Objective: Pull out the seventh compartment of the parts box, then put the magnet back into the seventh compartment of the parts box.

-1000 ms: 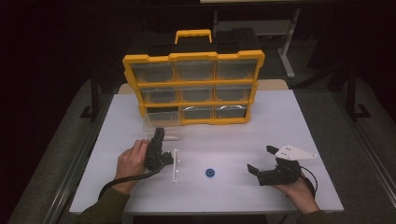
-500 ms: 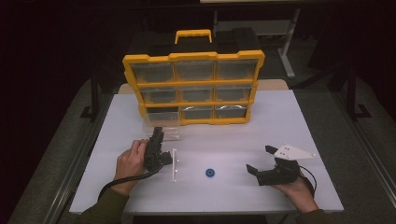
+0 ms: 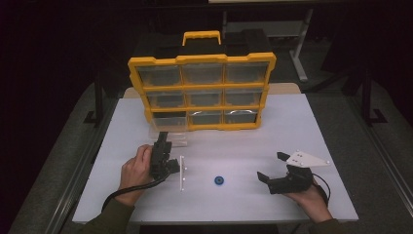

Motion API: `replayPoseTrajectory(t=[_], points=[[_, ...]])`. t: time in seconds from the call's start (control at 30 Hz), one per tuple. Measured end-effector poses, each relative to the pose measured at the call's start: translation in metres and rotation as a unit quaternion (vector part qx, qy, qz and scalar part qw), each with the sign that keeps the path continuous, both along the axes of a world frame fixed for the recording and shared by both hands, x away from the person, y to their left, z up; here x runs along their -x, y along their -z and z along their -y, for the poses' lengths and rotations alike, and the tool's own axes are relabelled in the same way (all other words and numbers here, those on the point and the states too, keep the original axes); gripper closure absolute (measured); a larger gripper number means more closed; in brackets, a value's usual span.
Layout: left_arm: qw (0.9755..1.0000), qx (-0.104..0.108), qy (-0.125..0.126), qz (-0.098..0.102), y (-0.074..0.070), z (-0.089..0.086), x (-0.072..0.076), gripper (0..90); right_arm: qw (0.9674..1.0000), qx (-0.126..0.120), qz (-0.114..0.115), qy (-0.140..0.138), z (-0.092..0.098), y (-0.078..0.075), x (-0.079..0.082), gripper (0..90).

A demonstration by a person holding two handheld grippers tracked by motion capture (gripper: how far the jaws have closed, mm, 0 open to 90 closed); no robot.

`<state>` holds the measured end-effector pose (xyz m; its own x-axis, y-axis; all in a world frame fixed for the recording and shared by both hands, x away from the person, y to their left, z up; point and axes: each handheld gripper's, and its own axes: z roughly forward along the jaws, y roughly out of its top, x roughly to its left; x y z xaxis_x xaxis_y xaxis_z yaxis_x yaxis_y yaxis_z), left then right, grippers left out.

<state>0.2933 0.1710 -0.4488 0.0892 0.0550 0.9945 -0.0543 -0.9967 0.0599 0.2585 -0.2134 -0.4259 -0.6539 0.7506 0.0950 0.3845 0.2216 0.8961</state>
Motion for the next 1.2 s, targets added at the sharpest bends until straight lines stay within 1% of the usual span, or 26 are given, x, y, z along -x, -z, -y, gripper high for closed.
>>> replayPoseTrajectory(t=[0.2, 0.33, 0.4, 0.43, 0.5, 0.6, 0.63, 0.67, 0.7, 0.87, 0.93, 1.0, 1.2], points=[[1.0, -0.001, -0.006, -0.005, -0.0001, 0.0008, 0.0015, 34.8, 1.0, -0.001, -0.001, 0.001, 0.0003, -0.0002, 0.0002, 0.0], [0.9999, 0.004, -0.013, -0.008, -0.0018, 0.0011, 0.0037, 30.3, 1.0, -0.001, -0.001, 0.002, 0.0003, -0.0001, 0.0003, 0.0], [0.9998, 0.01, -0.014, -0.01, -0.0027, 0.0009, 0.0046, 27.5, 1.0, 0.0, -0.001, 0.002, 0.0005, 0.0, 0.0001, 0.0], [0.9998, 0.011, -0.013, -0.01, -0.0025, 0.0007, 0.0046, 25.4, 1.0, 0.0, 0.0, 0.003, 0.0005, 0.0, 0.0002, 0.0], [0.9997, 0.012, -0.018, -0.012, -0.0025, 0.0007, 0.005, 21.2, 1.0, 0.0, -0.001, 0.003, 0.0004, 0.0, 0.0004, 0.0], [0.9997, 0.009, -0.02, -0.007, -0.0021, 0.0011, 0.0058, 14.8, 1.0, 0.001, 0.0, 0.003, 0.0008, 0.0002, 0.0003, 0.0], [0.9997, 0.011, -0.021, -0.009, -0.0023, 0.0013, 0.0059, 12.8, 1.0, 0.001, 0.0, 0.003, 0.0008, 0.0002, 0.0003, 0.0], [0.9996, 0.013, -0.022, -0.011, -0.0022, 0.0016, 0.0059, 13.0, 1.0, 0.001, 0.0, 0.004, 0.0008, 0.0001, 0.0004, 0.0], [0.9996, 0.011, -0.026, -0.01, -0.0021, 0.0018, 0.0063, 11.7, 1.0, 0.0, 0.0, 0.004, 0.0007, 0.0, 0.0005, 0.0], [0.9992, 0.014, -0.036, -0.011, 0.0003, 0.001, 0.0055, 0.0, 1.0, 0.001, 0.0, 0.003, 0.0008, 0.0001, 0.0004, 0.0], [0.9991, 0.025, -0.034, -0.008, 0.0001, 0.0006, 0.0058, 0.0, 1.0, 0.002, 0.0, 0.004, 0.0009, 0.0001, 0.0004, 0.0], [0.9989, 0.032, -0.032, -0.012, -0.0009, 0.0005, 0.0062, 0.0, 1.0, 0.002, 0.0, 0.004, 0.001, 0.0002, 0.0003, 0.0], [0.9987, 0.041, -0.029, -0.012, -0.0002, -0.0007, 0.0067, 0.0, 1.0, 0.005, 0.001, 0.003, 0.0014, 0.0007, -0.0005, 0.0]])
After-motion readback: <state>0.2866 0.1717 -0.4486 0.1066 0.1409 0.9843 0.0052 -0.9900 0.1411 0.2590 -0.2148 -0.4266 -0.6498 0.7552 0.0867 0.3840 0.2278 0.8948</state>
